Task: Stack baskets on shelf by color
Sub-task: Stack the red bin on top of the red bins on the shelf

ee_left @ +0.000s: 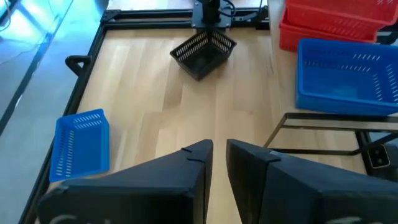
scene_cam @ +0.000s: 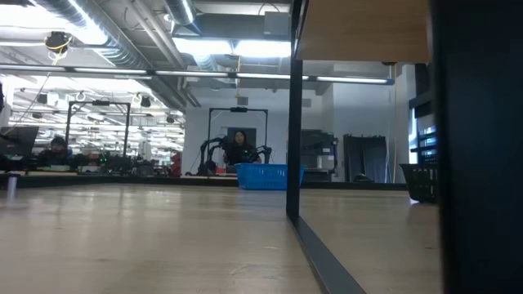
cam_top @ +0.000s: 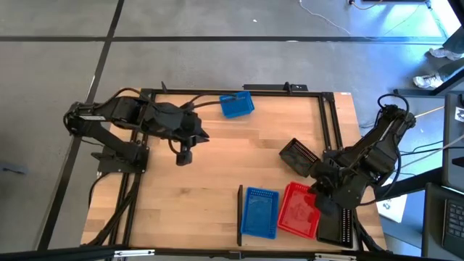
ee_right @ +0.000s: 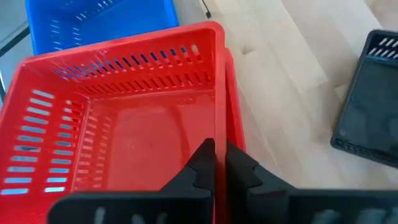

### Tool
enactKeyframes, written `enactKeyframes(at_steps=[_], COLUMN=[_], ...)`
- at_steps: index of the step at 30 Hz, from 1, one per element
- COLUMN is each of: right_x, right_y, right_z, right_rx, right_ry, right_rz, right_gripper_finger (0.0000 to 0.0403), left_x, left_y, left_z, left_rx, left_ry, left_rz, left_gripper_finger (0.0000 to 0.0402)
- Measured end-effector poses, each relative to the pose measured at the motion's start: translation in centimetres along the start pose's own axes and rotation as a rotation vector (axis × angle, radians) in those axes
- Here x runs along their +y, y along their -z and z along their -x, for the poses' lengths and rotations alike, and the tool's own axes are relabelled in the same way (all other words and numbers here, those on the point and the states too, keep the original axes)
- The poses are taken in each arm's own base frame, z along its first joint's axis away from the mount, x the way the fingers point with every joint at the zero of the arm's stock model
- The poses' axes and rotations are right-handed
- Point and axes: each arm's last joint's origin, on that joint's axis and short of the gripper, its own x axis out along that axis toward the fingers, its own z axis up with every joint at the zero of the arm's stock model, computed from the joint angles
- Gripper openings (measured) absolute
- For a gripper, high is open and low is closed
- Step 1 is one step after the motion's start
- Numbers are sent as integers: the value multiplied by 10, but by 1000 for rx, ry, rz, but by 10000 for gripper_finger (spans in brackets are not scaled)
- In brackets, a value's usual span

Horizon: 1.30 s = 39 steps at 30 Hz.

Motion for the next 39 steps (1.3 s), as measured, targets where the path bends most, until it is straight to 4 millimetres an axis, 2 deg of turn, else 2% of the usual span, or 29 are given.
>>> enactKeyframes(at_steps=[6, 16, 31, 39], right_x=[0, 0, 5, 13], right_y=[1, 0, -4, -18], right_z=[0, 0, 2, 36], right_rx=[43, 10, -79, -174], right_ry=[-5, -4, -48, -129], right_rz=[-2, 19, 80, 168], right_gripper_finger=[44, 111, 116, 116], left_x=[0, 0, 0, 0], left_y=[0, 0, 0, 0], left_z=[0, 0, 0, 0], left_rx=[0, 0, 0, 1], left_ry=[0, -1, -2, -2], left_rz=[-7, -7, -7, -7], left_gripper_finger=[40, 40, 41, 41])
